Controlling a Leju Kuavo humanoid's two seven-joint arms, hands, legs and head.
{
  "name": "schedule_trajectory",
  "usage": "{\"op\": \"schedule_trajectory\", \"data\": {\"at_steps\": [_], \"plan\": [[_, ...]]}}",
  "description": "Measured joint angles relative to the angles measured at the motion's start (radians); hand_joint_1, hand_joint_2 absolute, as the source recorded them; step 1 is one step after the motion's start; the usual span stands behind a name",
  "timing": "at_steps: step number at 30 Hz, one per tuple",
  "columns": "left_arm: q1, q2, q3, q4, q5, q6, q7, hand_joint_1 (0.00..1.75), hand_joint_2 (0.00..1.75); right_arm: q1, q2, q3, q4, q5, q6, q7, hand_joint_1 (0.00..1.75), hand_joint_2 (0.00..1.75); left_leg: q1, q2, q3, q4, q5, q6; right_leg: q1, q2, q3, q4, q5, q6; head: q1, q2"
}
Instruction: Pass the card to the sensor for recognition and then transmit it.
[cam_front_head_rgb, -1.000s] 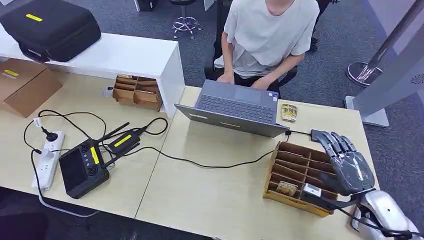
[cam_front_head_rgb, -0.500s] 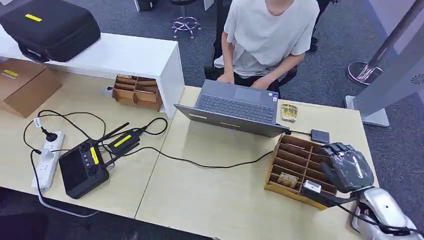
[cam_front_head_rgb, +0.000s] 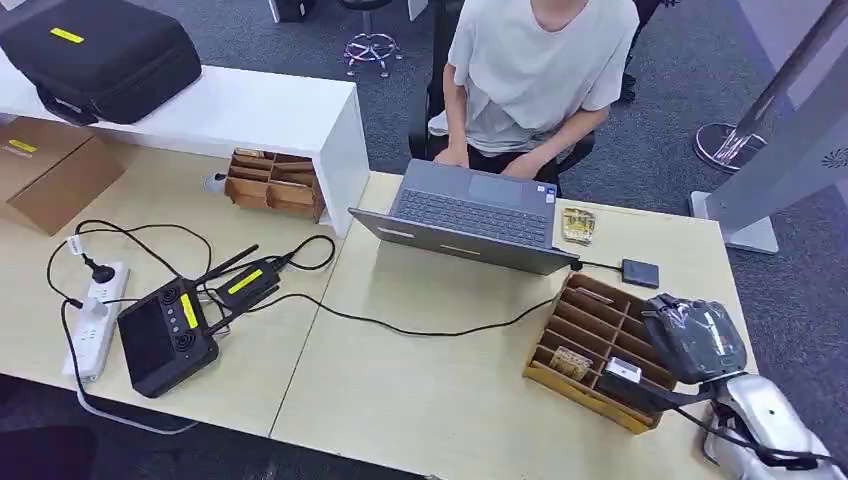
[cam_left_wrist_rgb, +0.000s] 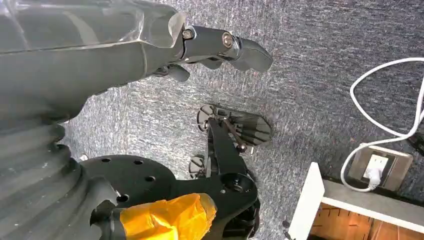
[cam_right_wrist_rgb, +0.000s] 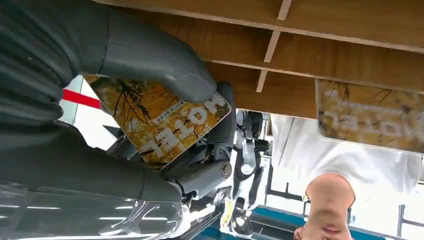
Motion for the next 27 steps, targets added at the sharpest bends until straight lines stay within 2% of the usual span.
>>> {"op": "schedule_trajectory", "data": {"at_steps": [10,17,23,27], "plan": [[0.0,0.0,0.0,0.0,0.0,0.0,-0.002,0.0,1.75,0.0,0.001,0.002,0.002,-0.008,0.008,0.0,1.75,1.75,0.0,0.0,0.0,0.0,0.0,0.0,0.0,0.0,0.0,0.0,0.0,0.0,0.0,0.0],[0.001,0.0,-0.006,0.0,0.0,-0.015,-0.051,0.0,1.75,0.007,0.001,0.003,0.001,-0.015,0.011,-0.005,1.75,1.75,0.0,0.0,0.0,0.0,0.0,0.0,0.0,0.0,0.0,0.0,0.0,0.0,0.0,0.0],[0.001,0.0,-0.009,0.0,-0.006,0.01,-0.044,0.0,1.75,0.012,0.001,0.002,-0.026,-0.013,-0.003,-0.009,1.75,1.75,0.0,0.0,0.0,0.0,0.0,0.0,0.0,0.0,0.0,0.0,0.0,0.0,0.0,0.0],[0.0,0.0,-0.015,0.0,-0.009,0.01,-0.041,0.0,1.75,-0.033,0.0,-0.001,-0.07,-0.023,0.004,-0.009,1.75,1.75,0.0,0.001,0.0,0.0,0.0,0.0,0.0,0.002,0.0,0.0,0.0,0.0,0.0,0.0]]}}
